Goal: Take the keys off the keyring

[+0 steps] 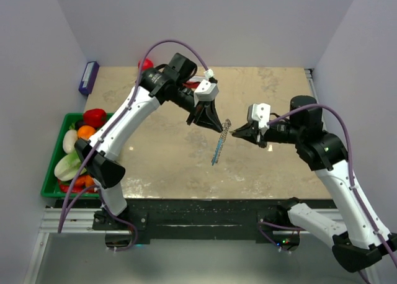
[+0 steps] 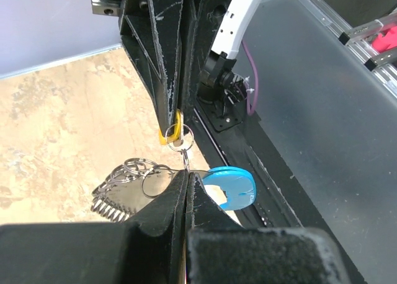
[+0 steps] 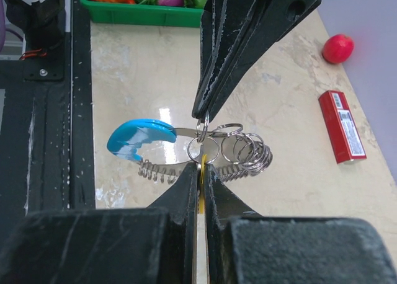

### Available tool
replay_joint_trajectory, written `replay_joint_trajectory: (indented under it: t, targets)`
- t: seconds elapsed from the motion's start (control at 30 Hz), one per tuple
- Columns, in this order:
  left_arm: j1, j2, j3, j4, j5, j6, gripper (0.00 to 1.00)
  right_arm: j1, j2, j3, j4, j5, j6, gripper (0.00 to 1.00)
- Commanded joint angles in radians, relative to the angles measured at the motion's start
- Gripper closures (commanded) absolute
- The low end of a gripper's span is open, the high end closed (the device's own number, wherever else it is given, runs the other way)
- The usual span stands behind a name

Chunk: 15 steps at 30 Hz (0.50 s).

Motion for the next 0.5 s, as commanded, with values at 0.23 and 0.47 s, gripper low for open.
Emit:
replay_joint_trajectory:
  t: [0.23, 0.47]
  targets:
    - [0.008, -0.059, -0.014, 0.052, -0.036, -0.076, 1.0, -0.003, -0.05, -0.052, -0.026, -0.026, -0.035, 1.0]
    - [0.008, -0.062, -0.035, 0.111, -0.048, -0.13, 1.0, -0.003, -0.036, -0.02, -0.031, -0.051, -0.033, 1.0]
